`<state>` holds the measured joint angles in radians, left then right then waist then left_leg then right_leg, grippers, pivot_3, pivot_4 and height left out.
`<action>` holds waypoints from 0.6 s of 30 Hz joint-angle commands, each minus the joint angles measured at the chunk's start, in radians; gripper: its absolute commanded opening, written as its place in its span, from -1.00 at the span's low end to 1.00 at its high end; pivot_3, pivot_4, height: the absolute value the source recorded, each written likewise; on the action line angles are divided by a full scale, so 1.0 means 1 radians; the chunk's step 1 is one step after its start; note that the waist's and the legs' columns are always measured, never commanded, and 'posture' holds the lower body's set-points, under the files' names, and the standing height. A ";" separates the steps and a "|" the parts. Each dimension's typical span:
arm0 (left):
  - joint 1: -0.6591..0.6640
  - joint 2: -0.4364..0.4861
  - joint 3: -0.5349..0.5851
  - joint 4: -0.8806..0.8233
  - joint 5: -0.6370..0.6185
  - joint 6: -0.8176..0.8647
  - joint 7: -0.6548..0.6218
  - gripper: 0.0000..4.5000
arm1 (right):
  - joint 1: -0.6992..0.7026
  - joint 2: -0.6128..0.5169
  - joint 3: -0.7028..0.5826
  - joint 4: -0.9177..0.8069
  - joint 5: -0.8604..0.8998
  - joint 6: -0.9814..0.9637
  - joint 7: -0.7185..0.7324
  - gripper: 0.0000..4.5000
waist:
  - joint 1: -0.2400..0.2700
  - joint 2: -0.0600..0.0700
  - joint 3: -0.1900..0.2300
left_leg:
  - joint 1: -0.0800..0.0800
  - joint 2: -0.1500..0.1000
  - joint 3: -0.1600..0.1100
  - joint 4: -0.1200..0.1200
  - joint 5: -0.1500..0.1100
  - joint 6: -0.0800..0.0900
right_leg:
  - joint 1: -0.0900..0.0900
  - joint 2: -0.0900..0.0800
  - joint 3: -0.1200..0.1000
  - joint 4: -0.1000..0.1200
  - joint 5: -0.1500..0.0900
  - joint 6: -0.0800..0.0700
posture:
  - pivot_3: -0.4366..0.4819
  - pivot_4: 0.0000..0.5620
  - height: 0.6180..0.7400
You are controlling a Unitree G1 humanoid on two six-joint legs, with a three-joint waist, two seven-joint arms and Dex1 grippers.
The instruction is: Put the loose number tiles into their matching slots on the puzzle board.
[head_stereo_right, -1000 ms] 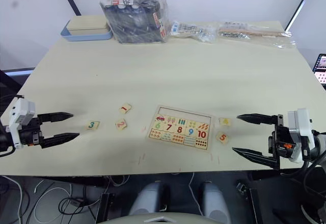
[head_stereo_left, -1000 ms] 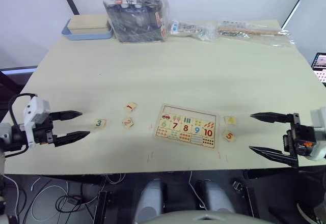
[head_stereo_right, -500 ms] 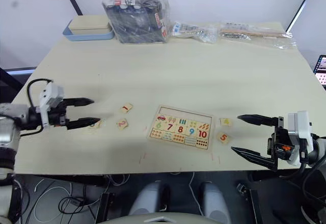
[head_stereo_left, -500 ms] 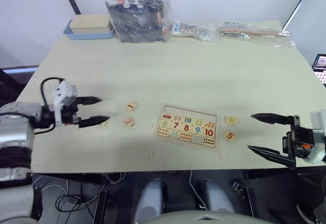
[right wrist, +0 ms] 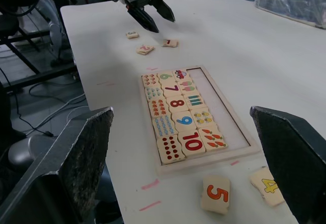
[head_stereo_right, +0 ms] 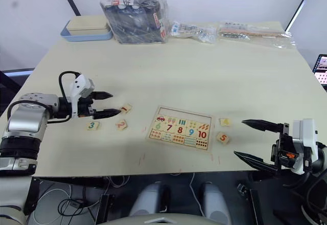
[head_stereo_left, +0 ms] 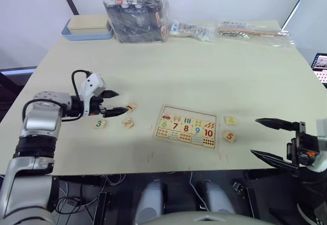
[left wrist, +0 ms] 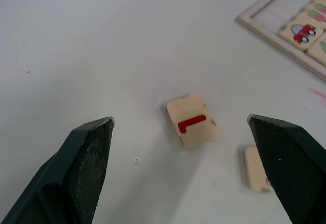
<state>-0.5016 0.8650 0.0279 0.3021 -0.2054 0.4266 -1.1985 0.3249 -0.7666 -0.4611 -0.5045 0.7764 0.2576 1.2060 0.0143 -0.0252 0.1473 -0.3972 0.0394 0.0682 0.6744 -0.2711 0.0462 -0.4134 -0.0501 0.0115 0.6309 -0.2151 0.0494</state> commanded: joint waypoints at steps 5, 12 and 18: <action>0.075 -0.010 0.020 -0.259 -0.006 0.226 0.179 0.99 | 0.007 0.008 -0.032 -0.027 0.007 -0.023 -0.014 1.00 | 0.000 0.000 0.000 | 0.000 0.000 -0.003 0.000 0.000 0.000 | 0.000 0.000 0.000 0.000 0.000 0.000 | -0.05 -0.47 1.00; 0.113 -0.048 0.003 -0.344 0.026 0.302 0.332 0.99 | -0.008 0.007 -0.022 -0.018 0.002 -0.024 -0.016 1.00 | 0.001 0.000 0.000 | 0.001 -0.001 -0.005 0.000 0.000 0.000 | 0.000 0.000 0.000 0.001 0.000 0.000 | -0.05 -0.47 1.00; 0.148 -0.064 0.003 -0.397 0.028 0.355 0.398 0.99 | -0.009 0.008 -0.025 -0.020 0.001 -0.022 -0.015 1.00 | 0.000 0.000 0.000 | 0.001 -0.001 -0.005 0.000 0.000 0.000 | 0.000 0.000 0.001 0.000 0.000 0.000 | -0.05 -0.47 1.00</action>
<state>-0.3487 0.7987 0.0260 -0.0546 -0.1784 0.7705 -0.8164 0.3189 -0.7593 -0.4616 -0.5046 0.7680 0.2549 1.1906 0.0145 -0.0254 0.1474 -0.3966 0.0387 0.0632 0.6743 -0.2711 0.0462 -0.4134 -0.0498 0.0122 0.6315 -0.2151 0.0491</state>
